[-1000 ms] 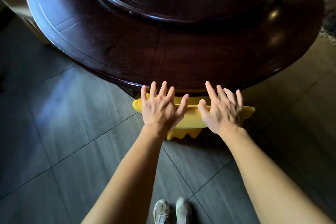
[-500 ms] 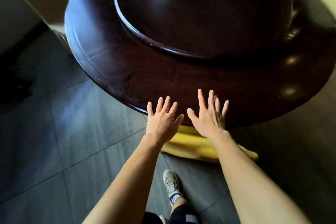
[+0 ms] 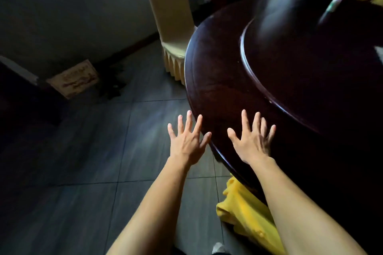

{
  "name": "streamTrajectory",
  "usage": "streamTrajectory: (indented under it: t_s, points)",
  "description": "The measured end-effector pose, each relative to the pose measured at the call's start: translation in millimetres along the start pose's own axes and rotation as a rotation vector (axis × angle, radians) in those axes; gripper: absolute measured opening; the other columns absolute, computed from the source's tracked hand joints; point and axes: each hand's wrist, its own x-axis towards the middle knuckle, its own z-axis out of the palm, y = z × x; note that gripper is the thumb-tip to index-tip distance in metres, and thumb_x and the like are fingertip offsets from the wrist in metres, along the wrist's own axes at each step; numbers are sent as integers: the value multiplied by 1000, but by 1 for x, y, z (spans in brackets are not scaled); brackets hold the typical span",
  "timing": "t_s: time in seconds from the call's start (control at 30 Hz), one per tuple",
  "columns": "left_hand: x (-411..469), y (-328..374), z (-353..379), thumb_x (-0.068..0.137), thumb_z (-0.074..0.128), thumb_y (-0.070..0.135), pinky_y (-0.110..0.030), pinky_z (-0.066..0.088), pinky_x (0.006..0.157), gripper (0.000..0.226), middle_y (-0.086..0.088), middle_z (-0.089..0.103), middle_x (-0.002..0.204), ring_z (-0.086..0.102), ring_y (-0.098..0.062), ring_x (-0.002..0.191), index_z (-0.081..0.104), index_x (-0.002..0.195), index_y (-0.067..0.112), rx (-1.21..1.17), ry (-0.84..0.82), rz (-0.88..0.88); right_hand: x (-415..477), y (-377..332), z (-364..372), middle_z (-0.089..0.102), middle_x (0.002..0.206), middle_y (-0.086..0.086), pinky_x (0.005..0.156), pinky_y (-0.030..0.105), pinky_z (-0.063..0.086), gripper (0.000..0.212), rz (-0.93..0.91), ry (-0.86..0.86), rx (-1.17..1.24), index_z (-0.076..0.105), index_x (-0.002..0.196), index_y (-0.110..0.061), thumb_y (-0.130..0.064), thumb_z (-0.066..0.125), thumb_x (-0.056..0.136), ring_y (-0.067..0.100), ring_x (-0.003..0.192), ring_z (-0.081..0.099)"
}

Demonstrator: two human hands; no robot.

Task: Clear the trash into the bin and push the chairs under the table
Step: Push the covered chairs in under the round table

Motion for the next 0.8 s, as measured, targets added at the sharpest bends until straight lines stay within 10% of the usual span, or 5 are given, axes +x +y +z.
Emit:
streamTrajectory:
  t_s: [0.43,0.8]
  points:
    - [117,-258,-98,93,5,74,-65,-1,119,78,-1,-11,171,-10,-31,156,1,161,35,-37,59,-181,119,-287,-1,-3,172,19,122,61,-10,84,-99,59,73,-3,163,-36,-76,23,94,36,158,-1]
    - [227,-359,-122,96,12,73,-65,-4,119,76,-2,-16,170,-14,-32,155,-1,161,35,-68,39,-261,227,-390,17,-5,171,20,123,61,-11,84,-189,26,-2,-4,163,-36,-77,21,94,34,158,-5]
